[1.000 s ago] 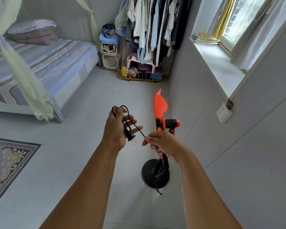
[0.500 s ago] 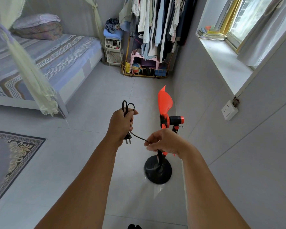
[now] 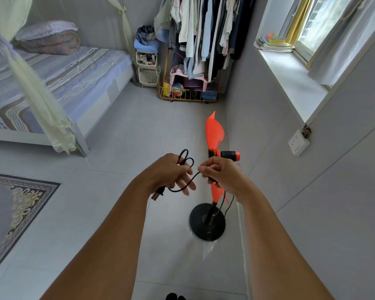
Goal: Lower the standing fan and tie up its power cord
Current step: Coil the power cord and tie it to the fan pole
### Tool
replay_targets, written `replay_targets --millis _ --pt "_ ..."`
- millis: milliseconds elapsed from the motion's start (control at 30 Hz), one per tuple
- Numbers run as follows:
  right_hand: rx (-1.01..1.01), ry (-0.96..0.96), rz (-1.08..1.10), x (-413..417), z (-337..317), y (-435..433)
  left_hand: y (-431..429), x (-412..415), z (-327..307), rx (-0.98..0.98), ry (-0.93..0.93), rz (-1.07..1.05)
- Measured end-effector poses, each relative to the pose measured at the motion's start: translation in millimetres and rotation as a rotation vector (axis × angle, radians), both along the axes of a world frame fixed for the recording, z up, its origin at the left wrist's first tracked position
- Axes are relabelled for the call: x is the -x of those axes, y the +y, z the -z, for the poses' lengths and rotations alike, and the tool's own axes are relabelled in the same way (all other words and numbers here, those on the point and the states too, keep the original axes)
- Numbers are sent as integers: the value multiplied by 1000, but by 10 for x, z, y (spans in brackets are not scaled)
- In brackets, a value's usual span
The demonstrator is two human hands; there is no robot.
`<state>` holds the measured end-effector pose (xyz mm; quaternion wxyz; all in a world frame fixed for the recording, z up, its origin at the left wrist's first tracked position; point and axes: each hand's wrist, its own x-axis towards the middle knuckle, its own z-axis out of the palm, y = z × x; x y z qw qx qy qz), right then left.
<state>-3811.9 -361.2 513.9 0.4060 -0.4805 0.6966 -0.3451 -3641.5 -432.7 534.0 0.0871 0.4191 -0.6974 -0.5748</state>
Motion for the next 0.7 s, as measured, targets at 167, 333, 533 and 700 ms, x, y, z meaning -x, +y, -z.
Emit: replay_targets --millis 167,333,533,700 --pt "24 -69 68 13 -29 16 36 23 46 -10 38 122" --pt "31 -70 95 42 0 55 19 -3 120 -81 137 89" --pt "-86 -115 43 15 52 53 -66 4 189 -99 373 -258" --pt "-2 -186 94 52 43 21 -115 -10 236 19 296 -357"
